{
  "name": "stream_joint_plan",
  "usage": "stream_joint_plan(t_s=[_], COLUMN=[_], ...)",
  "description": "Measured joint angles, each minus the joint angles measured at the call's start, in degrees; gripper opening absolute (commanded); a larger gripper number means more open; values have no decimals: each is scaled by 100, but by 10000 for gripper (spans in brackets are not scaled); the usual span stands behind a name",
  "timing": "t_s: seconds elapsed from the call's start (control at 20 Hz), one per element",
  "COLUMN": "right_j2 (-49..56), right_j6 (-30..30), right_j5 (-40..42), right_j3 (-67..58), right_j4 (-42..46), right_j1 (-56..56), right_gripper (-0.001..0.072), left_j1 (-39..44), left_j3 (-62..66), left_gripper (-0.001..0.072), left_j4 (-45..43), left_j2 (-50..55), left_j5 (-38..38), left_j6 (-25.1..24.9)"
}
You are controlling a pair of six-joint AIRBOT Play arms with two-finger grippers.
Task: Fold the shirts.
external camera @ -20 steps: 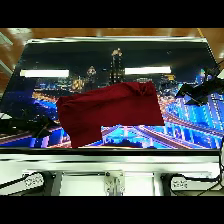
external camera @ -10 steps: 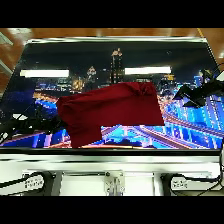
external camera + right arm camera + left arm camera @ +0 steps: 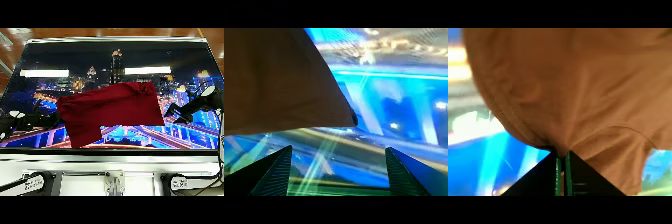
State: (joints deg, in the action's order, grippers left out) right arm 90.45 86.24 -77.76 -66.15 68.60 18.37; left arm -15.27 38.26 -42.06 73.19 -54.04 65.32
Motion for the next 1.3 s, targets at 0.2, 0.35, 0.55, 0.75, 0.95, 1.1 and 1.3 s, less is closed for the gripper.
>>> stream_joint_plan(t_s=[0.2,0.35,0.55,0.75,0.95,1.1,1.3], right_j2=[422,601,732,752,262,-640,-2262], right_j6=[-90,-94,-127,-203,-586,-874,-1040], right_j5=[205,306,691,1058,828,675,1108], right_j3=[170,203,223,210,-308,-1287,-3080], right_j4=[-446,-861,-1211,-1233,-1217,-1257,-859], right_j1=[-2,-13,-348,-846,-977,-905,-866], right_gripper=[692,548,403,72,72,72,72], left_j1=[2,7,7,7,-136,-273,-367], left_j3=[186,363,750,1196,2116,3598,6168], left_gripper=[40,40,40,39,37,38,38], left_j4=[-68,-94,-96,-101,-116,-208,-245], left_j2=[-446,-608,-680,-704,-717,-841,-1248], left_j5=[-164,-317,-439,-485,-763,-1222,-1228], left_j6=[-114,-138,-153,-155,-74,11,323])
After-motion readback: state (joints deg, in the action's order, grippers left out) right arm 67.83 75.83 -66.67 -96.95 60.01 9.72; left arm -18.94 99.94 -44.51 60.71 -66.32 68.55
